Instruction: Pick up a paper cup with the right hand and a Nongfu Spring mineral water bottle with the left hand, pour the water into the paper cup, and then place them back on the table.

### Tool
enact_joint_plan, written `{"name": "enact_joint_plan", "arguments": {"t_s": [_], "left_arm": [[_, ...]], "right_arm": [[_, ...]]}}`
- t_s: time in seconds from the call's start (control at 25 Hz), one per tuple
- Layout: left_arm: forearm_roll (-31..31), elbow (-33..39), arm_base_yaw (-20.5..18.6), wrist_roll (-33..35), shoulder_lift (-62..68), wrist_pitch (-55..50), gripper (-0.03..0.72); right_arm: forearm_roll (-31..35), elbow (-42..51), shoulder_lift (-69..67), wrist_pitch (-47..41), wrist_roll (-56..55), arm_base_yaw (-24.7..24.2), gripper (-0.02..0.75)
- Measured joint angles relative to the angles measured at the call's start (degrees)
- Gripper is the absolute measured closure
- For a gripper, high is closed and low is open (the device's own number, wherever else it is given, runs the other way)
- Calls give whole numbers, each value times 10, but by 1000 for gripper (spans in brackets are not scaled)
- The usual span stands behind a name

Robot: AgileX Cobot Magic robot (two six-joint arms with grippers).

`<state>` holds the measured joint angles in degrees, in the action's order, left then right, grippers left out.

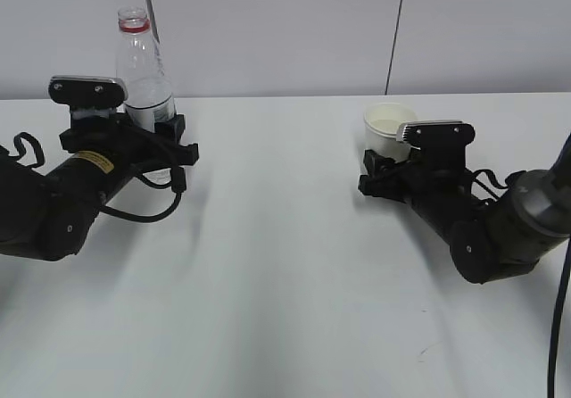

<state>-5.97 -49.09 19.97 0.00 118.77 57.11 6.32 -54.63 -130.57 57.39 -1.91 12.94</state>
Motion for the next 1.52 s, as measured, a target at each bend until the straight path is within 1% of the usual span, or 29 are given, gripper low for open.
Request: {"name": "enact_joint_plan", "arguments": {"t_s": [1.4, 1.52], "left_arm": [[0, 0, 0, 0, 0, -1, 284], [0, 0, 0, 0, 0, -3, 284]], "right_arm": [[0, -1, -13, 10, 1, 0, 218], [0, -1, -13, 10, 0, 0, 189]]}}
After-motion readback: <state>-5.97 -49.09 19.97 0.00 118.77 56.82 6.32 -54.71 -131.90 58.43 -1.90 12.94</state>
